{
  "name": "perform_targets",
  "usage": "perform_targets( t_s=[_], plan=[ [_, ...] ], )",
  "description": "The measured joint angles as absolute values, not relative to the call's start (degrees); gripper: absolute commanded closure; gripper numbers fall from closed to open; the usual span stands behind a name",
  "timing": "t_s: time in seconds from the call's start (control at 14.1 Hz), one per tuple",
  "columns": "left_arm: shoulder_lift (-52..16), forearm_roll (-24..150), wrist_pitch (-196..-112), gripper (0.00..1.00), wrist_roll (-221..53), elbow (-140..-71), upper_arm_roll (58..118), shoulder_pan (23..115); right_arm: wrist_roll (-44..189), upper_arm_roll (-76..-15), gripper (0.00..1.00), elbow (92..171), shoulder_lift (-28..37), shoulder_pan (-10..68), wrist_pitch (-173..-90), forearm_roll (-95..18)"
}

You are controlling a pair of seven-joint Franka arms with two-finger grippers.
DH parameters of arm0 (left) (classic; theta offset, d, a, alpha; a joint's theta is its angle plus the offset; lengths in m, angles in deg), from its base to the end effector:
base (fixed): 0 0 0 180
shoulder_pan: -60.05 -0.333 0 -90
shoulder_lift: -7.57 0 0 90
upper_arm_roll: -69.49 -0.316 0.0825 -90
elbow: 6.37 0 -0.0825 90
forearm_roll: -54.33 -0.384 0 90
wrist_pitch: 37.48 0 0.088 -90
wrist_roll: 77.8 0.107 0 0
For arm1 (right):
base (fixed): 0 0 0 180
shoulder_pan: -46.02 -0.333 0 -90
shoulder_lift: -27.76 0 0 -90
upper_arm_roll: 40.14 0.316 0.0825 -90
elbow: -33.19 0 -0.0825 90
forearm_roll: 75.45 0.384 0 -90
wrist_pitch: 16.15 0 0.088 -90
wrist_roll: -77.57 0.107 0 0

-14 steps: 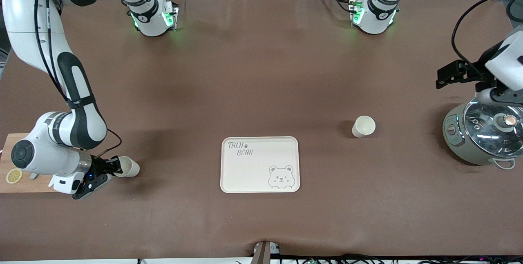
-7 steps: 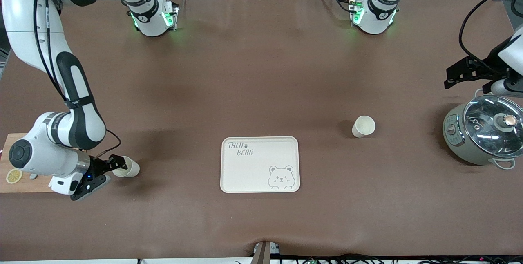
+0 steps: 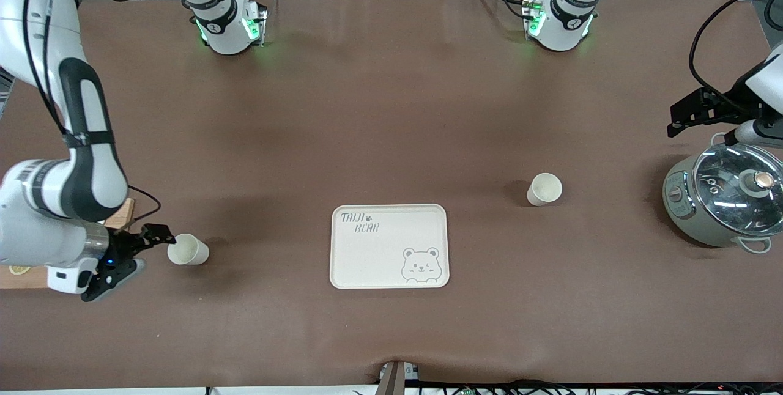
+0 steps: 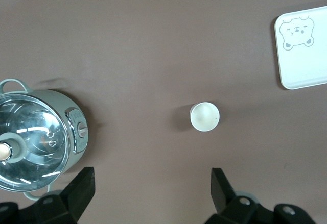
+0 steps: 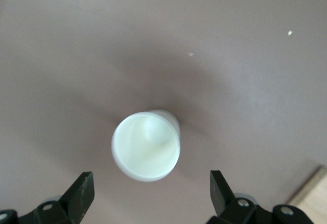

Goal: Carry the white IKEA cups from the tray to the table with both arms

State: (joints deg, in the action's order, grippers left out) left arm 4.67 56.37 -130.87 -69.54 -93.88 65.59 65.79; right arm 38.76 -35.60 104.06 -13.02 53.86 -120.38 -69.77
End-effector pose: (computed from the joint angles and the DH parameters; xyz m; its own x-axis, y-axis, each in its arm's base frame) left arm 0.5759 -0.0232 0.6220 0.9832 -0.1734 0.0562 -0.1750 -0.9843 0.0243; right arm 0.7283 -0.0481 0.3379 0.8395 0.5433 -0.0113 0.5313 -0.8249 -0.1931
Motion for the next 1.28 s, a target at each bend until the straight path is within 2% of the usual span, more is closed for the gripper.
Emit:
perform_targets(
  t_s=[0.21,0.57,0.92,1.28],
  plan=[
    [4.49,56.37,-131.38,0.00,-69.54,-93.97,65.66,65.90,43.25,-35.73,0.00,97.71,-8.64,54.00,-108.11,-69.79],
    [4.04,56.24,-131.81,0.00,-69.54,-94.33,65.62,65.87,59.57,-35.33,0.00,96.65,3.69,53.65,-95.85,-70.53],
    [3.43,53.97,-131.84,0.00,-71.52,-94.94,65.74,66.10,70.69,-35.38,0.00,103.99,11.63,53.75,-96.14,-74.87],
    [3.43,53.91,-131.86,0.00,-72.32,-94.94,66.18,66.21,71.45,-36.14,0.00,104.99,12.59,55.58,-97.31,-79.22]
  ],
)
